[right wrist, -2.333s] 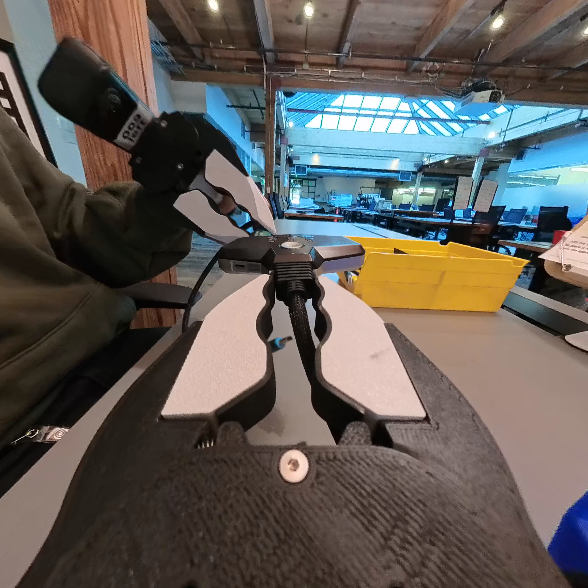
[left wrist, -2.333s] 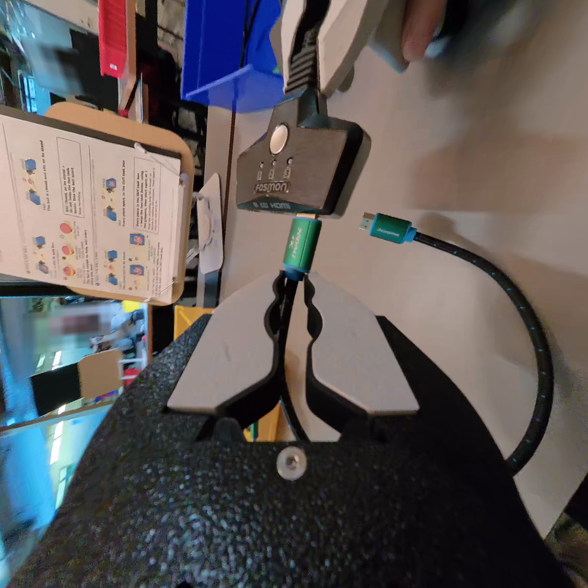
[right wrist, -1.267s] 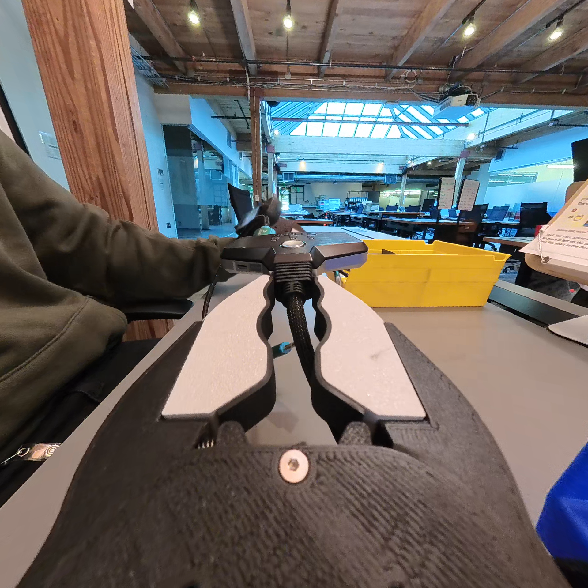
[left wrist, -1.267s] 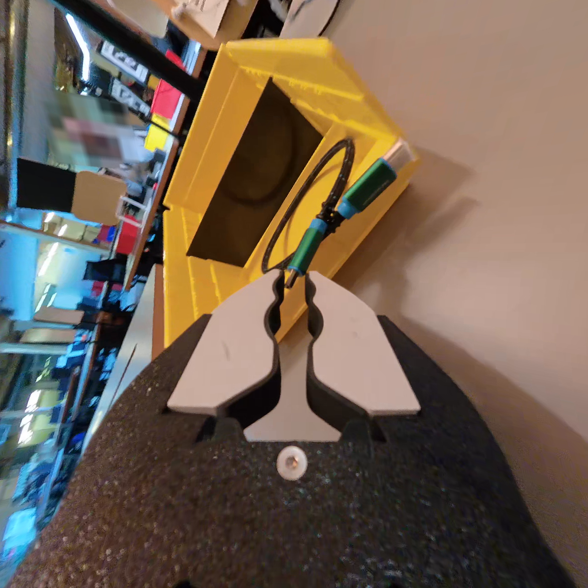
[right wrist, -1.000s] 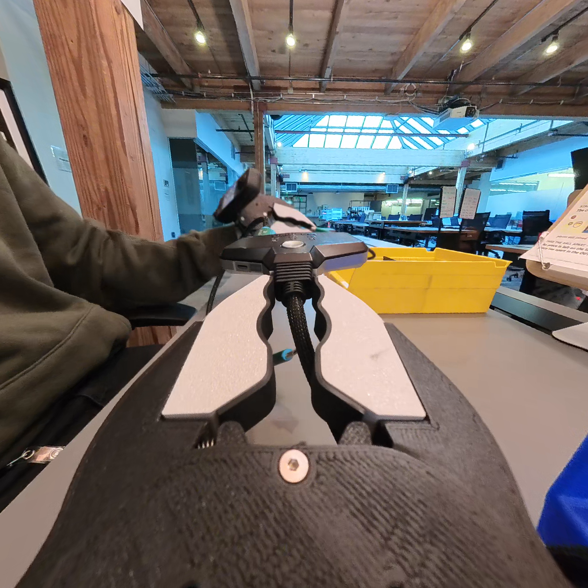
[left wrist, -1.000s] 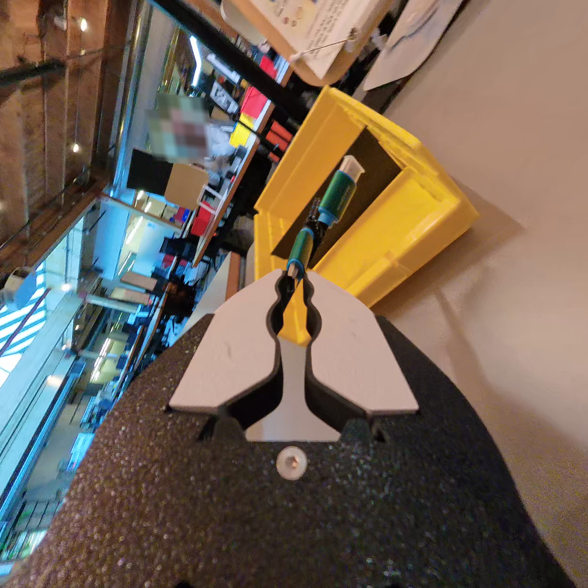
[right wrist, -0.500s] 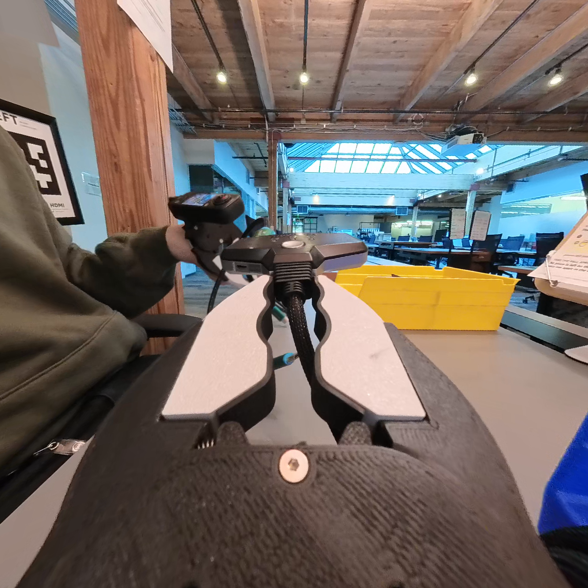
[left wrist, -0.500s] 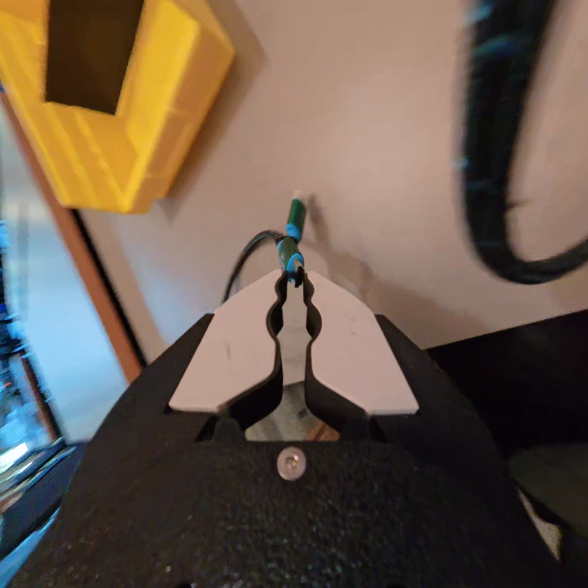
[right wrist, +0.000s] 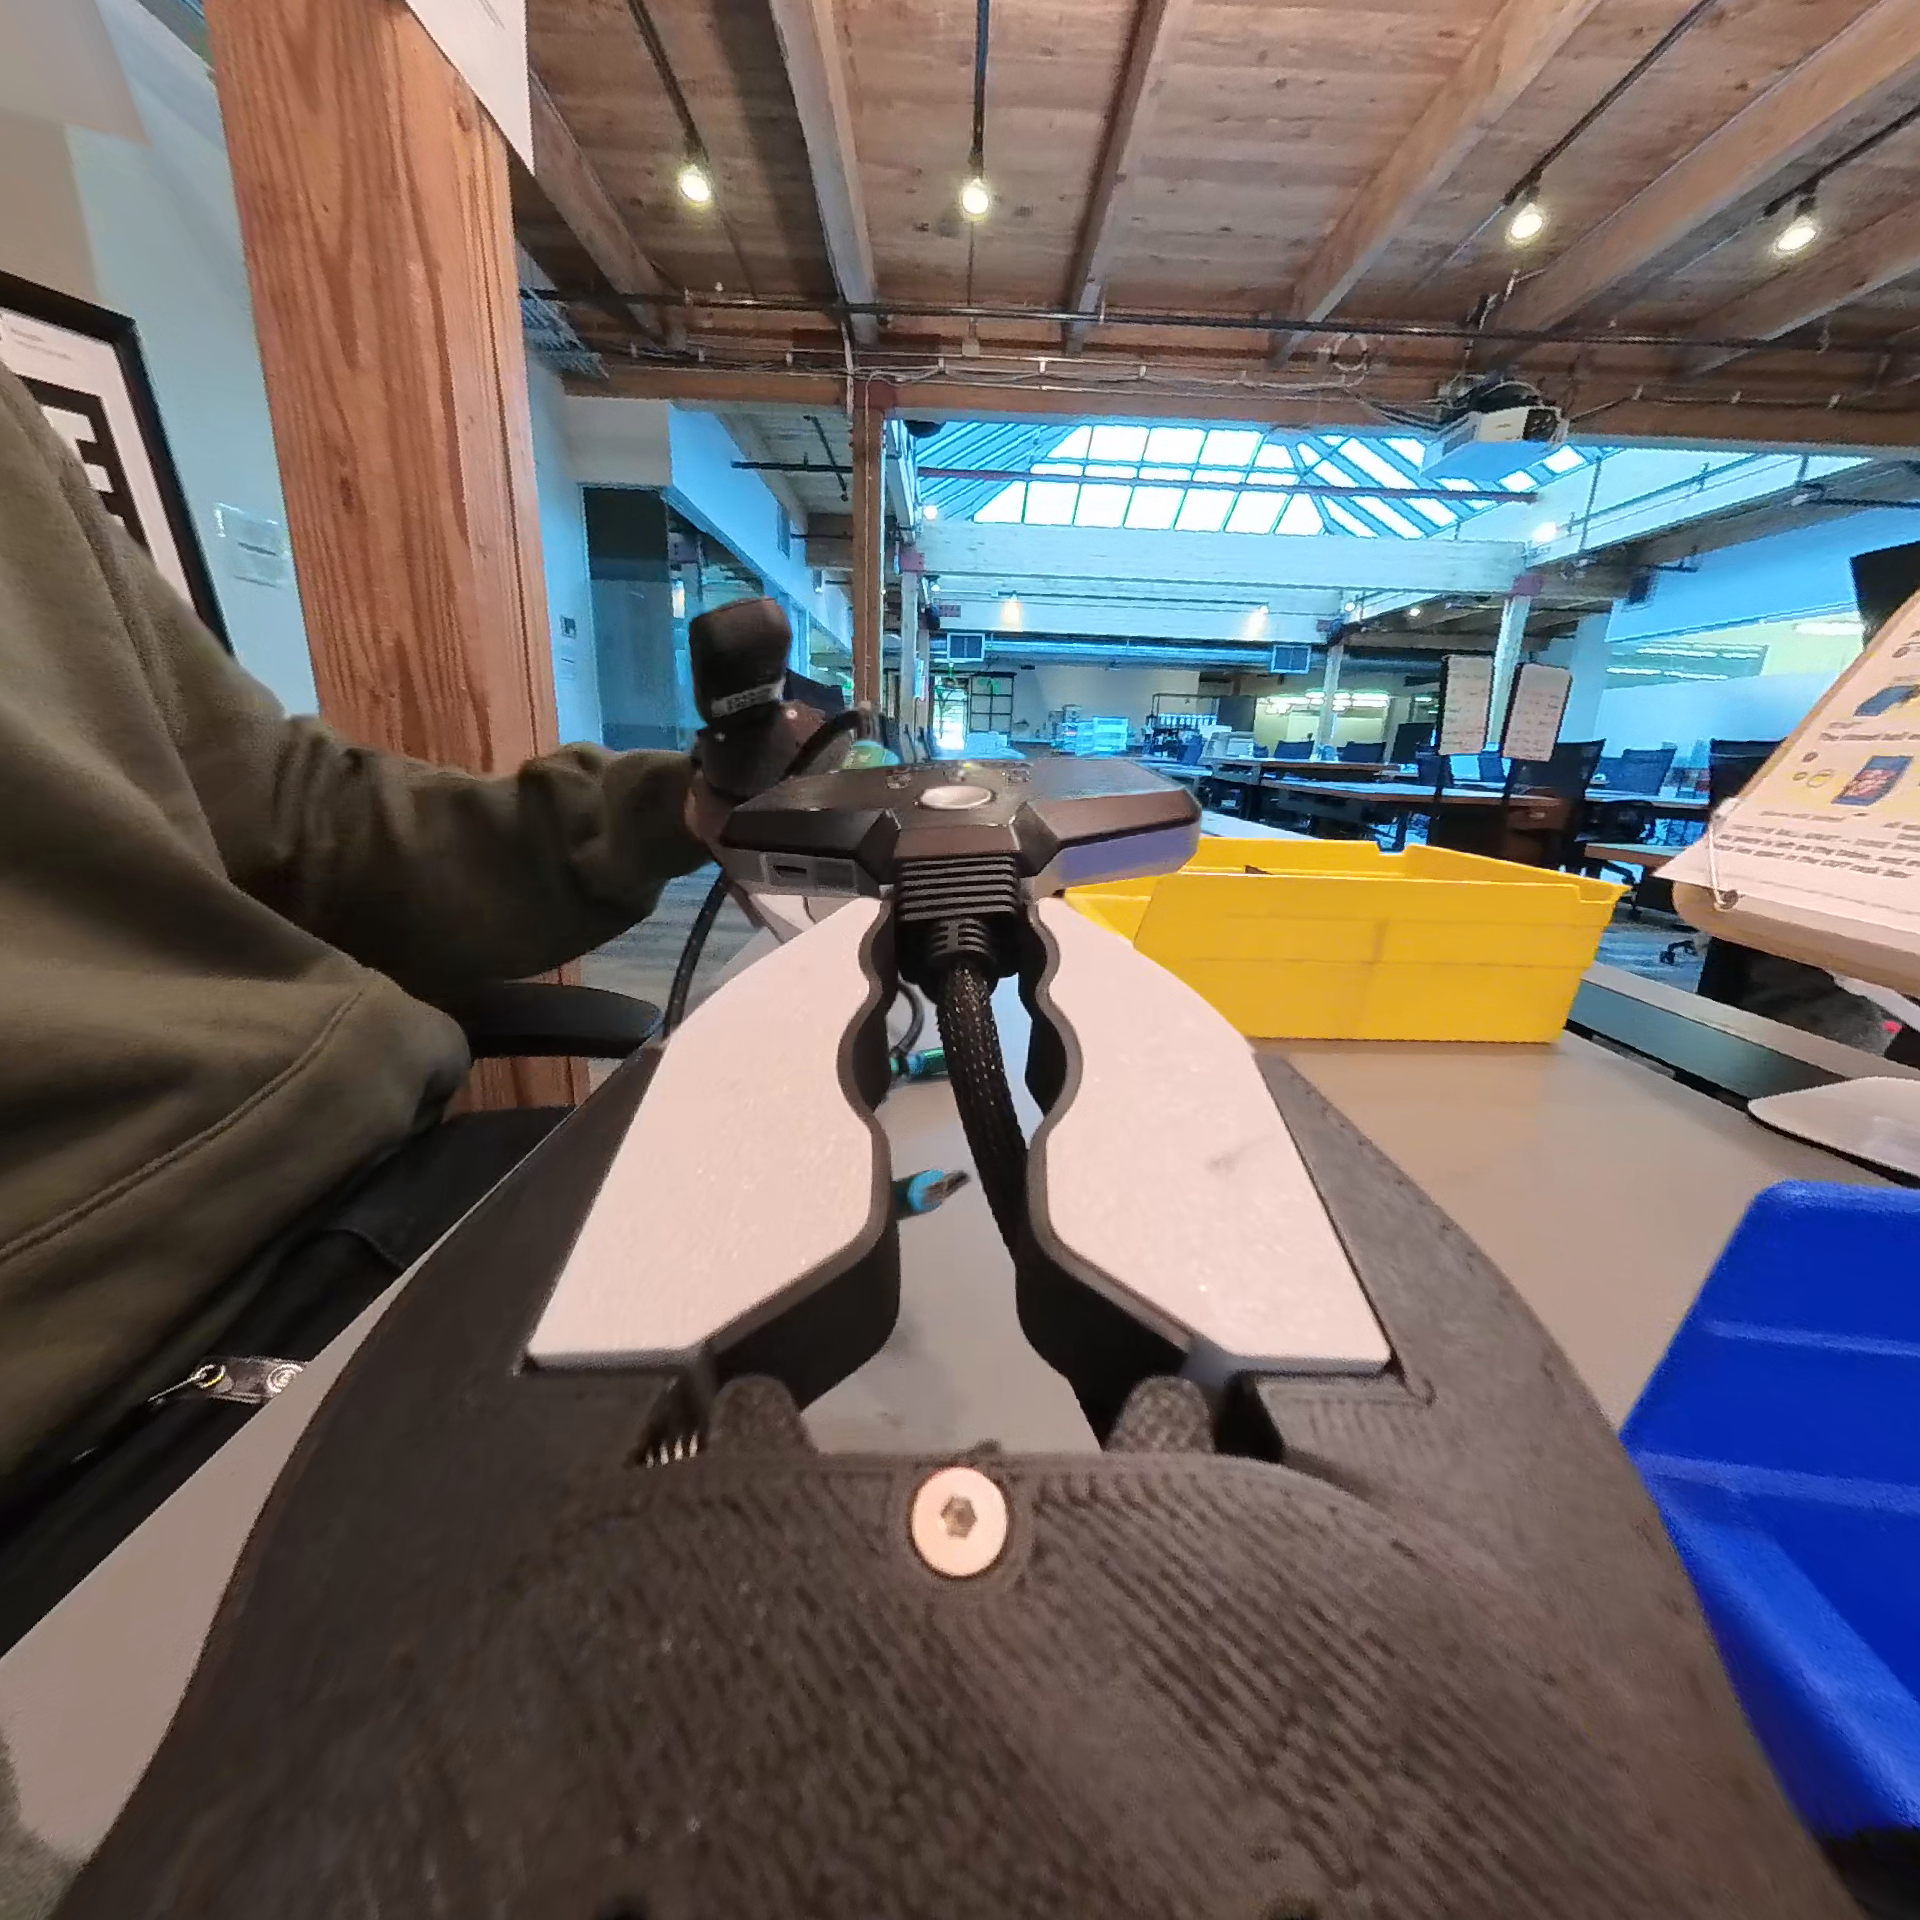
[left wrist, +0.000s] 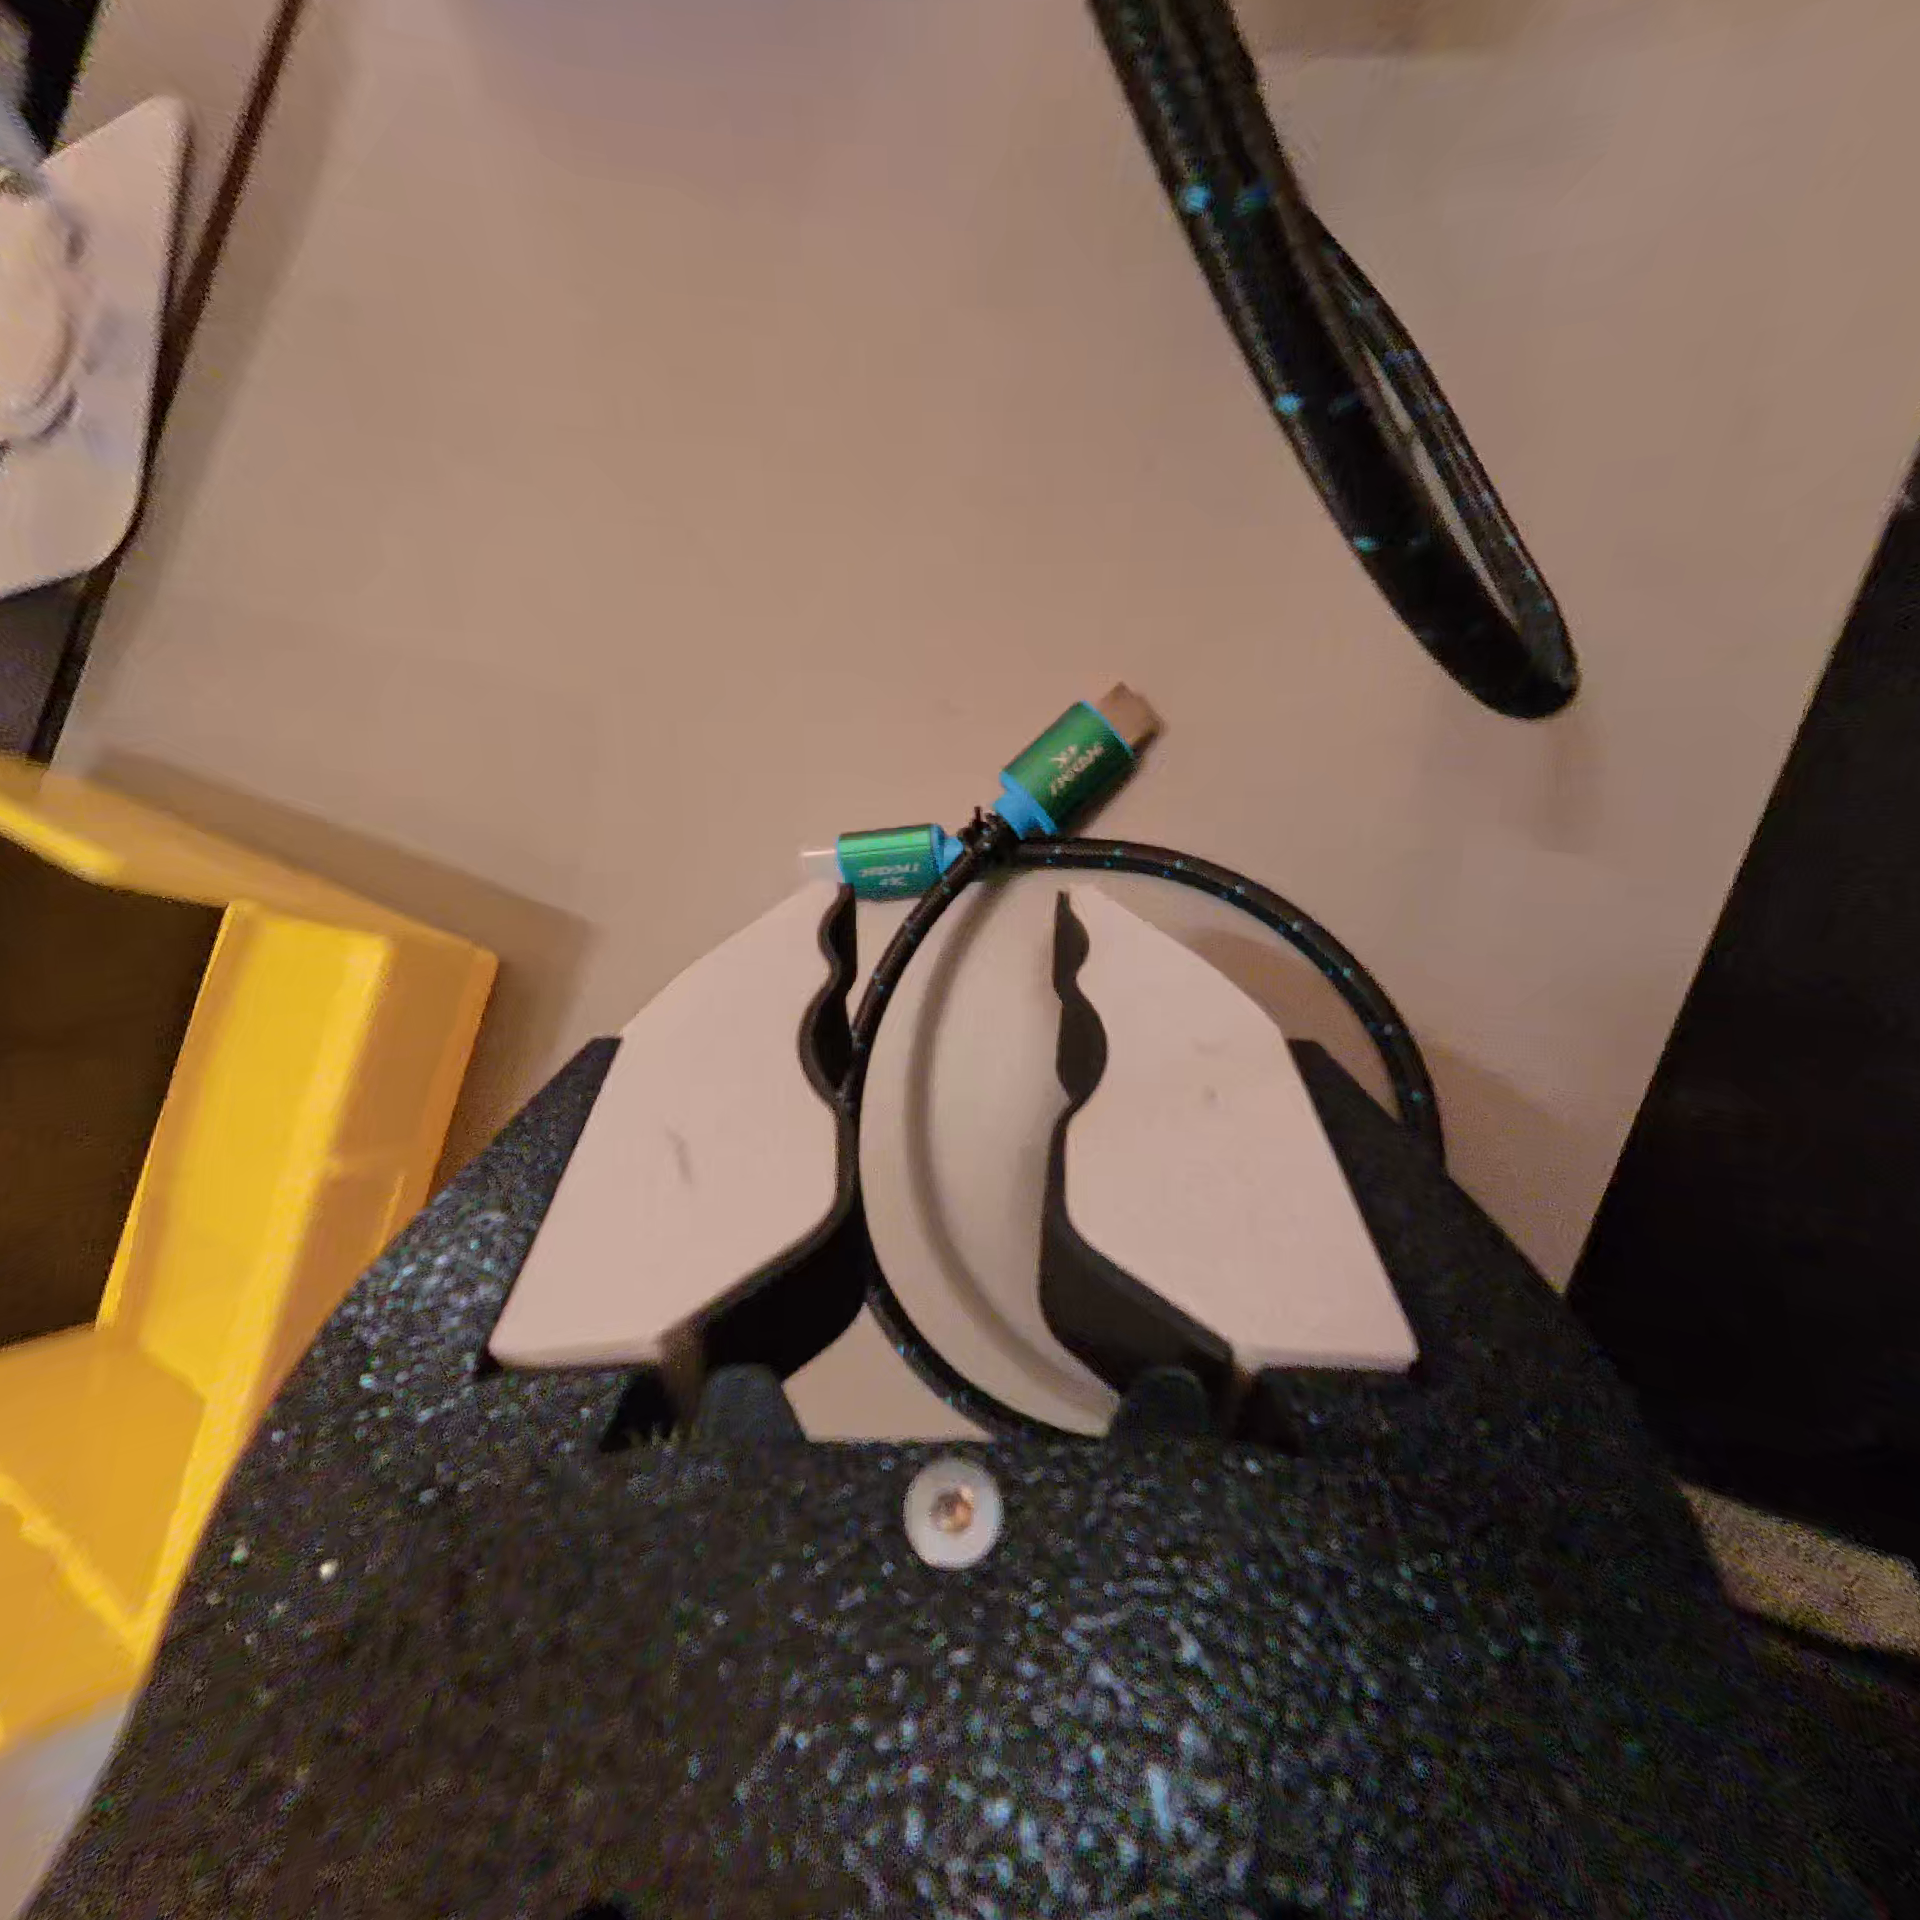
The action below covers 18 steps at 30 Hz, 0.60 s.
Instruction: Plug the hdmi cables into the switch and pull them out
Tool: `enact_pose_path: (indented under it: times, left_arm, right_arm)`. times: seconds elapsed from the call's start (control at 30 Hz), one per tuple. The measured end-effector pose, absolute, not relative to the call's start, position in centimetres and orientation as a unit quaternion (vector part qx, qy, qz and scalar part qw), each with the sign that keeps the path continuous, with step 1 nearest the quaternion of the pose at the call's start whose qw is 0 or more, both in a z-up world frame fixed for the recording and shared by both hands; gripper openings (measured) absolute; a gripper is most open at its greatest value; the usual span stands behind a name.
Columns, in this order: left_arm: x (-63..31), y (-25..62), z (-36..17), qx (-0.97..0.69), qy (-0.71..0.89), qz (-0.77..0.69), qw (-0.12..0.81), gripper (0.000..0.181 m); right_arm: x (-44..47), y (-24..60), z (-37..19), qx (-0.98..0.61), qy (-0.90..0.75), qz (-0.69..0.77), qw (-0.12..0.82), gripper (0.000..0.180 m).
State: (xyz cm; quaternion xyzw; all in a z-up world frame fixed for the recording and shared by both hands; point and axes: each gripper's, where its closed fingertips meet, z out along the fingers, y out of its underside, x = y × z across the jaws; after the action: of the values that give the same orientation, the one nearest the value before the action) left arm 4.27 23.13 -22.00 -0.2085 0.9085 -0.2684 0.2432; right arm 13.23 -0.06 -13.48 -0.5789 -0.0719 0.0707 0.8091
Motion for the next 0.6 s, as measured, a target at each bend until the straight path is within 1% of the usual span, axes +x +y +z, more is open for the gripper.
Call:
enact_pose_path:
  times: [0.03,0.17,0.23,0.43,0.5,0.6]
  left_arm:
    - [4.5,22.9,-22.4,-0.187,0.913,-0.273,0.238,0.035]
    - [5.5,22.1,-24.2,-0.082,0.932,-0.253,0.247,0.032]
    - [5.7,21.7,-25.3,-0.044,0.943,-0.238,0.230,0.029]
    - [6.2,20.7,-26.5,-0.008,0.951,-0.243,0.189,0.025]
    - [6.4,20.9,-26.8,-0.021,0.955,-0.236,0.178,0.030]
    - [6.6,19.9,-25.2,-0.035,0.943,-0.282,0.175,0.025]
  right_arm:
    - [13.2,0.0,-13.5,-0.580,-0.072,0.072,0.808,0.022]
    - [13.3,0.0,-13.5,-0.579,-0.071,0.074,0.809,0.022]
    - [13.3,0.0,-13.5,-0.580,-0.070,0.073,0.808,0.022]
    - [13.3,0.0,-13.5,-0.581,-0.071,0.076,0.807,0.022]
    - [13.3,0.1,-13.5,-0.582,-0.070,0.078,0.806,0.022]
    - [13.3,0.1,-13.5,-0.582,-0.071,0.079,0.806,0.022]
